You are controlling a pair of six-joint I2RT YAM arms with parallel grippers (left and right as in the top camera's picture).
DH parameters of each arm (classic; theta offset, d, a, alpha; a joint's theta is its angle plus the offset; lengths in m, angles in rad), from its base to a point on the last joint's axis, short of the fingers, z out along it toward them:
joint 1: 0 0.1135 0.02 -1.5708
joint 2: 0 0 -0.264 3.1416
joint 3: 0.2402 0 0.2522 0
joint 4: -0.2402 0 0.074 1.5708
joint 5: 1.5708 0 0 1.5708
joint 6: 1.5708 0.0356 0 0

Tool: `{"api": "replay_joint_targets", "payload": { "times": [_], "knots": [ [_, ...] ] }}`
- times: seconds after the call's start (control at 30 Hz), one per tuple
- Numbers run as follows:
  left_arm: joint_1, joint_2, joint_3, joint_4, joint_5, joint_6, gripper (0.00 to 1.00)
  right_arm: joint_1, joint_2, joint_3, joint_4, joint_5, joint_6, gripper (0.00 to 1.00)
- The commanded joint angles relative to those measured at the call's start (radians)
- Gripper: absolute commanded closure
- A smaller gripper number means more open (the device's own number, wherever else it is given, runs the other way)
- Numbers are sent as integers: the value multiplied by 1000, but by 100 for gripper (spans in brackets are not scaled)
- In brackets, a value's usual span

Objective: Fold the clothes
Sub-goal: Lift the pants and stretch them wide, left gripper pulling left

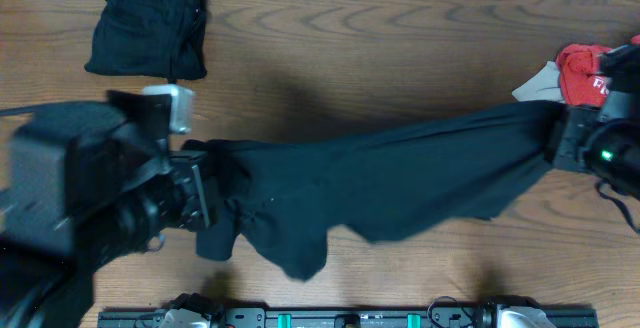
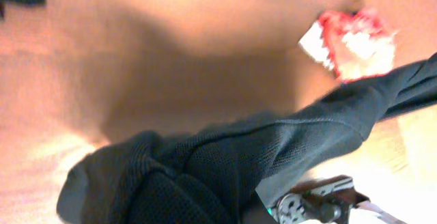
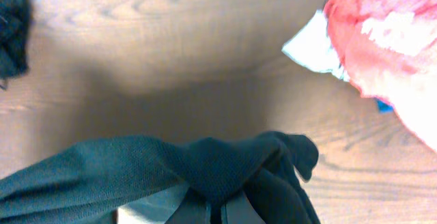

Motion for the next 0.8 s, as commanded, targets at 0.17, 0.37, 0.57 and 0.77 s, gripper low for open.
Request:
{"api": "replay_joint_targets", "payload": {
  "times": [0.17,0.37,0.57,0.77],
  "knots": [
    [7,-4,217,-5,-20,-4,95,-2,-3,246,-25,43,-24,99],
    [7,13,299,30,-19,-32,94,-2,4,306,-24,47,-38,99],
    [7,29,332,29,-19,-33,94,-2,23,318,-33,47,-42,99],
    [7,106,332,-15,-20,-31,94,-2,90,318,-51,40,-60,99]
  ]
}}
